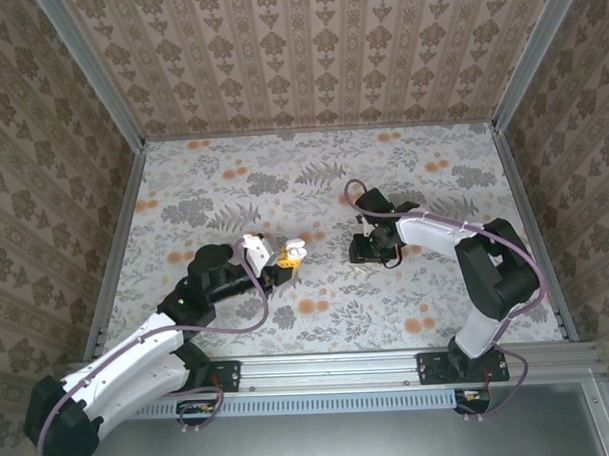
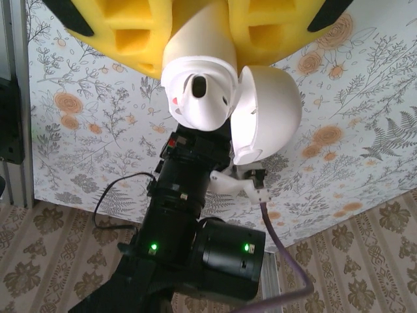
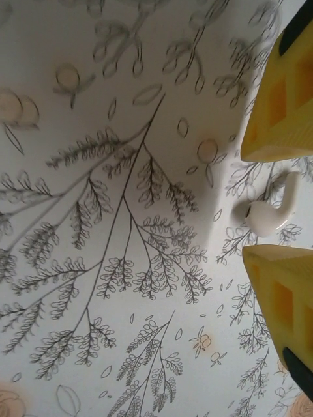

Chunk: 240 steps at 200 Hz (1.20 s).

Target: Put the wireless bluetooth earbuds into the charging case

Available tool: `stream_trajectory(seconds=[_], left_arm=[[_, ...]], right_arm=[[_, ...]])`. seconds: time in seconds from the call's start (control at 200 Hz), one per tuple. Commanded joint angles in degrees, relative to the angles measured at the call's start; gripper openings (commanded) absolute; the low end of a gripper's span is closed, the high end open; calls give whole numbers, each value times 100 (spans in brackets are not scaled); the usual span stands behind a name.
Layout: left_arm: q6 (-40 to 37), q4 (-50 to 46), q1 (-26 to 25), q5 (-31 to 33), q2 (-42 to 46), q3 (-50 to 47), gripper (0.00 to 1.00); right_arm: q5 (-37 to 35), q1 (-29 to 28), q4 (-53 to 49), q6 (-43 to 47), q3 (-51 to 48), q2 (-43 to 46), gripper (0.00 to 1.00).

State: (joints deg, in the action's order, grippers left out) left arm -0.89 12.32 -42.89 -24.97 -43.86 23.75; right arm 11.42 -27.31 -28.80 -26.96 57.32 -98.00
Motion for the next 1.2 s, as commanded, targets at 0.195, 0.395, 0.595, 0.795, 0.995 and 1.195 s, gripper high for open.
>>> stream_trajectory(seconds=[0.195,0.395,0.595,0.795,0.995,1.195], left_arm=[[49,-63,-96,110,252,130,0],[54,-59,-130,126,281,121,0],[58,-77,-175,150,306,129,0],[39,-125,-203,220,429,105,0],[18,-199,-223,230,491,121,0],[5,-246,-225,265,553,104,0]], right_arm=[[522,-156,452,-477,-465,5,37],[506,-321,432,-903,-757,265,37],[341,-493,134,-1104,-555,310,38],[91,-517,-161,-1176,-427,328,39],[-93,-512,-441,-1074,-218,309,40],[-140,-495,-382,-987,-78,92,40]])
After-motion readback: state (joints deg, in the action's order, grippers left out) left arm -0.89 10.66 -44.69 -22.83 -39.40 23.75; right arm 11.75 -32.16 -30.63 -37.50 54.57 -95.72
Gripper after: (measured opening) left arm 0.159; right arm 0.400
